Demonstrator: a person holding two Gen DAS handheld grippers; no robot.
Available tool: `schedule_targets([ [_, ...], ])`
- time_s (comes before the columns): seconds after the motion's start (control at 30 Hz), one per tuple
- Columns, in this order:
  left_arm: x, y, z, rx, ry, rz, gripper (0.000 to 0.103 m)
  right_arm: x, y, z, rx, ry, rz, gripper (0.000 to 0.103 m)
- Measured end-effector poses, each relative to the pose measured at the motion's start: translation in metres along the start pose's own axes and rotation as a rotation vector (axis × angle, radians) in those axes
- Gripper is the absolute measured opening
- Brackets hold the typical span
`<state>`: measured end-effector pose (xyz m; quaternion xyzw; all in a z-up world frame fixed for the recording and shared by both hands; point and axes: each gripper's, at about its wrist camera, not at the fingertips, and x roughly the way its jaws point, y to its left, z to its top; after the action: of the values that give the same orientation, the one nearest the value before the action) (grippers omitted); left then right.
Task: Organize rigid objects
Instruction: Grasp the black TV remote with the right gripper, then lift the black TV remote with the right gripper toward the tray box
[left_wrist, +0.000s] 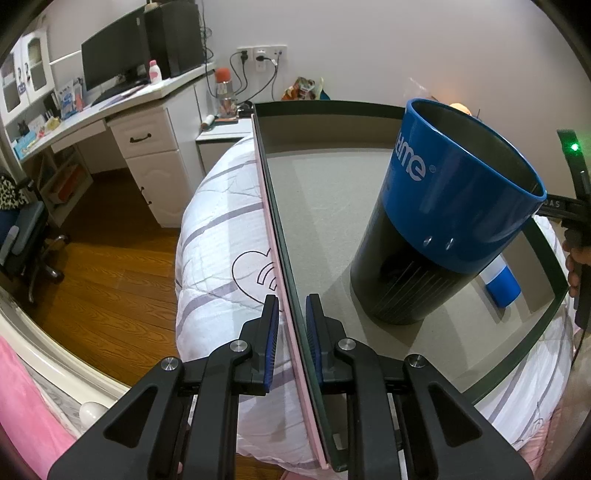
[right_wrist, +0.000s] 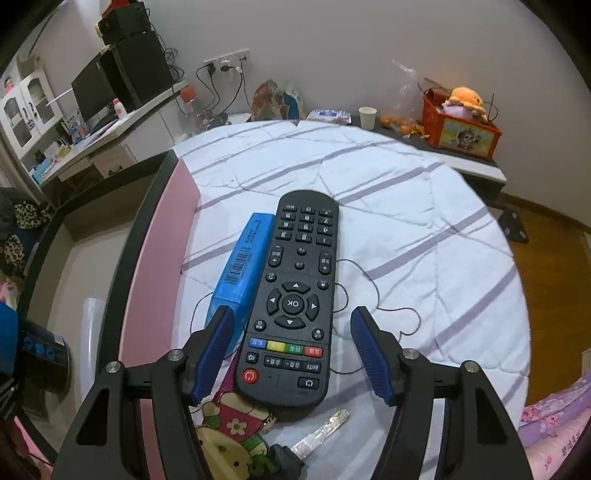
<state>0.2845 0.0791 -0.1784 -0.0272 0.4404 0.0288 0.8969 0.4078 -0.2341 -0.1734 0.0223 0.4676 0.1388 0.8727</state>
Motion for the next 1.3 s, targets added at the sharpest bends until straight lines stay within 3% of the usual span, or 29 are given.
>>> schedule_targets([
  [0.03,0.0,0.0,0.0,0.0,0.0,0.0,0.014,0.0,-0.001,0.0,0.002,-0.007,0.011,0.048],
  [0.33,0.0,0.0,0.0,0.0,0.001,-0.001,0.014,-0.02,-0.013,-0.012,0.018,-0.035,0.032,0.045],
  [0.53,0.001,0.0,0.0,0.001,-0.001,-0.001,0.013,-0.033,-0.043,-0.028,0.08,-0.039,0.041,0.045],
  [0.67,0.001,-0.001,0.0,0.002,-0.002,0.004,0.013,-0.035,-0.049,-0.042,0.058,-0.005,-0.055,0.045],
  [0.97,0.0,-0.001,-0.001,-0.001,-0.005,0.004,0.013,-0.029,-0.046,-0.031,0.032,-0.02,-0.104,0.046],
  [1.17,0.001,0.0,0.0,0.001,0.0,-0.001,0.015,-0.014,-0.04,-0.022,-0.011,-0.008,-0.152,0.055],
  [1.27,0.0,0.0,0.001,-0.001,0.0,-0.002,0.015,-0.012,-0.04,-0.021,-0.019,-0.016,-0.145,0.05],
  [1.3,0.0,0.0,0.001,0.0,0.0,-0.002,0.015,-0.013,-0.042,-0.021,-0.01,-0.016,-0.14,0.044],
])
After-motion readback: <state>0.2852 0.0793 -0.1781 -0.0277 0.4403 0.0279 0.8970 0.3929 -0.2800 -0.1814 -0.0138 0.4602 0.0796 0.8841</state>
